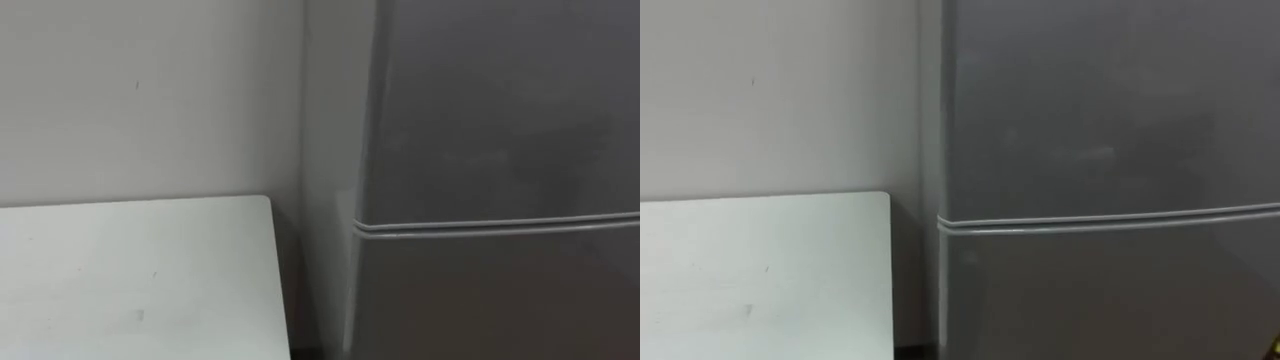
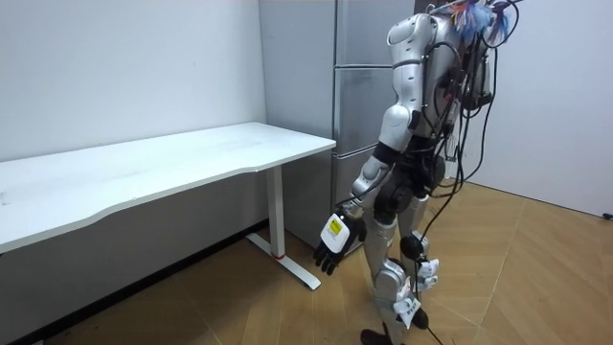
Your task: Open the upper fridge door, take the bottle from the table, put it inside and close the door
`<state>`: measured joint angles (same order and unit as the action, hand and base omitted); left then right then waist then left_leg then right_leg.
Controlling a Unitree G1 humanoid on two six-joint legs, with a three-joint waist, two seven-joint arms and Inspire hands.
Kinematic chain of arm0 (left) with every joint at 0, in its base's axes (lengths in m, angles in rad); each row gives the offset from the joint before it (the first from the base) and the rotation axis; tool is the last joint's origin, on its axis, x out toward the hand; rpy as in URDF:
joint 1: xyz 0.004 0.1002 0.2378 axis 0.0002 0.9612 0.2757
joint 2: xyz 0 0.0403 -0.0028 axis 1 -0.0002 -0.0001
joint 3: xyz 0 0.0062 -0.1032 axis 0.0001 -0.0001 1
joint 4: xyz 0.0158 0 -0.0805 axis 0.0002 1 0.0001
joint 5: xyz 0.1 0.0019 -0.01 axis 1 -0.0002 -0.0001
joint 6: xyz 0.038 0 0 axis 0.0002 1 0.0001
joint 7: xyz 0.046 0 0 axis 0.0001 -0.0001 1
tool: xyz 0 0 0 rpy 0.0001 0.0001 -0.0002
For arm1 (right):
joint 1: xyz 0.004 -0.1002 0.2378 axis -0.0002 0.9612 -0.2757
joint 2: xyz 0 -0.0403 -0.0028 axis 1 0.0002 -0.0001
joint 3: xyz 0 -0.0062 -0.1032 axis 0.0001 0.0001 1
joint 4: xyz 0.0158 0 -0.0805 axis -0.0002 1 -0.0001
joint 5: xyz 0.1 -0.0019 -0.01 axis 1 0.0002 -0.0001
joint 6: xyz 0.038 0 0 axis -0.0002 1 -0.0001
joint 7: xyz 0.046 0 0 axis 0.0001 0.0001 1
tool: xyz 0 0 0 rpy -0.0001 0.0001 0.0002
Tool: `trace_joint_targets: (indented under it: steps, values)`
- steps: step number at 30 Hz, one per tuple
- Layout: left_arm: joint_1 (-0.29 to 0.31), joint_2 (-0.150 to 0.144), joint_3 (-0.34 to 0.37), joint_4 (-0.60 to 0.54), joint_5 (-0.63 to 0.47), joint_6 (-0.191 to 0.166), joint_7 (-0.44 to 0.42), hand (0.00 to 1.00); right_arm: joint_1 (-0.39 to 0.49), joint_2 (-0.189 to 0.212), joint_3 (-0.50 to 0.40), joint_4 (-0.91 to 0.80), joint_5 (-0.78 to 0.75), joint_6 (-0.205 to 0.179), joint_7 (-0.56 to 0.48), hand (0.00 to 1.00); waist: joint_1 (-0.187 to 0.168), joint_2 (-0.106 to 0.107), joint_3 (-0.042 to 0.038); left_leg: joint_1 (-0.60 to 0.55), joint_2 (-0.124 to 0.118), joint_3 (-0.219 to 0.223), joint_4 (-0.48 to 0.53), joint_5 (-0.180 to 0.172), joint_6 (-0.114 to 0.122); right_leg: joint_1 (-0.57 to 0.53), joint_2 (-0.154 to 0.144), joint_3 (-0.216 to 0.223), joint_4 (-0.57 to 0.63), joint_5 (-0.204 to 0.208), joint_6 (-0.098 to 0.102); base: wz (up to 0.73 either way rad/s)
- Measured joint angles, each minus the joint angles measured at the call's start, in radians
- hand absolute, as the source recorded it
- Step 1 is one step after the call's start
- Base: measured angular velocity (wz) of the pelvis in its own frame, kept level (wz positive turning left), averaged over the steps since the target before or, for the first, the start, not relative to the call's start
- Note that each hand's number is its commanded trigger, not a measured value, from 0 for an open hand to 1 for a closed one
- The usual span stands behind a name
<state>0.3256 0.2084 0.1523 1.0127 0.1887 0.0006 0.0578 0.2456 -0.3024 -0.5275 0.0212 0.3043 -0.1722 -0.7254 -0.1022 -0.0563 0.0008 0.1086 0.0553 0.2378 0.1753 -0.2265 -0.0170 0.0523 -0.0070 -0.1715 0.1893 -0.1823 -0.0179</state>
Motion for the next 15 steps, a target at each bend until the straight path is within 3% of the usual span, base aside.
trace_joint_targets:
  steps: [4,10,13,15]
  values:
    - [0.001,0.0,-0.003,-0.004,0.0,0.0,0.001,0.0,0.0,0.025,0.007,0.083,0.059,0.001,0.007,0.0,0.001,0.003,-0.0017,-0.011,-0.001,0.0,0.001,0.0,0.0,-0.002,-0.001,-0.004,0.001,0.0,0.001,0.01]
    - [0.018,-0.01,-0.012,-0.04,0.001,0.007,0.018,0.0,0.053,0.069,0.095,0.168,0.138,0.014,0.016,0.0,0.003,0.018,-0.0049,-0.007,-0.002,0.004,-0.005,0.0,0.0,0.0,-0.001,-0.005,-0.005,-0.001,0.002,0.0]
    - [0.014,-0.013,-0.029,-0.046,-0.002,0.006,0.022,0.0,0.05,0.078,0.173,0.348,0.133,0.017,0.03,0.0,0.012,0.022,-0.0042,0.005,-0.004,0.008,-0.007,0.0,0.0,0.003,-0.002,0.002,-0.005,-0.002,0.004,-0.02]
    - [0.015,-0.021,-0.04,-0.046,-0.002,0.007,0.019,0.0,0.053,0.1,0.194,0.382,0.137,0.022,0.042,0.0,0.016,0.03,-0.0041,0.005,-0.007,0.009,-0.007,0.0,0.0,0.001,-0.005,0.005,-0.005,-0.004,0.007,-0.03]
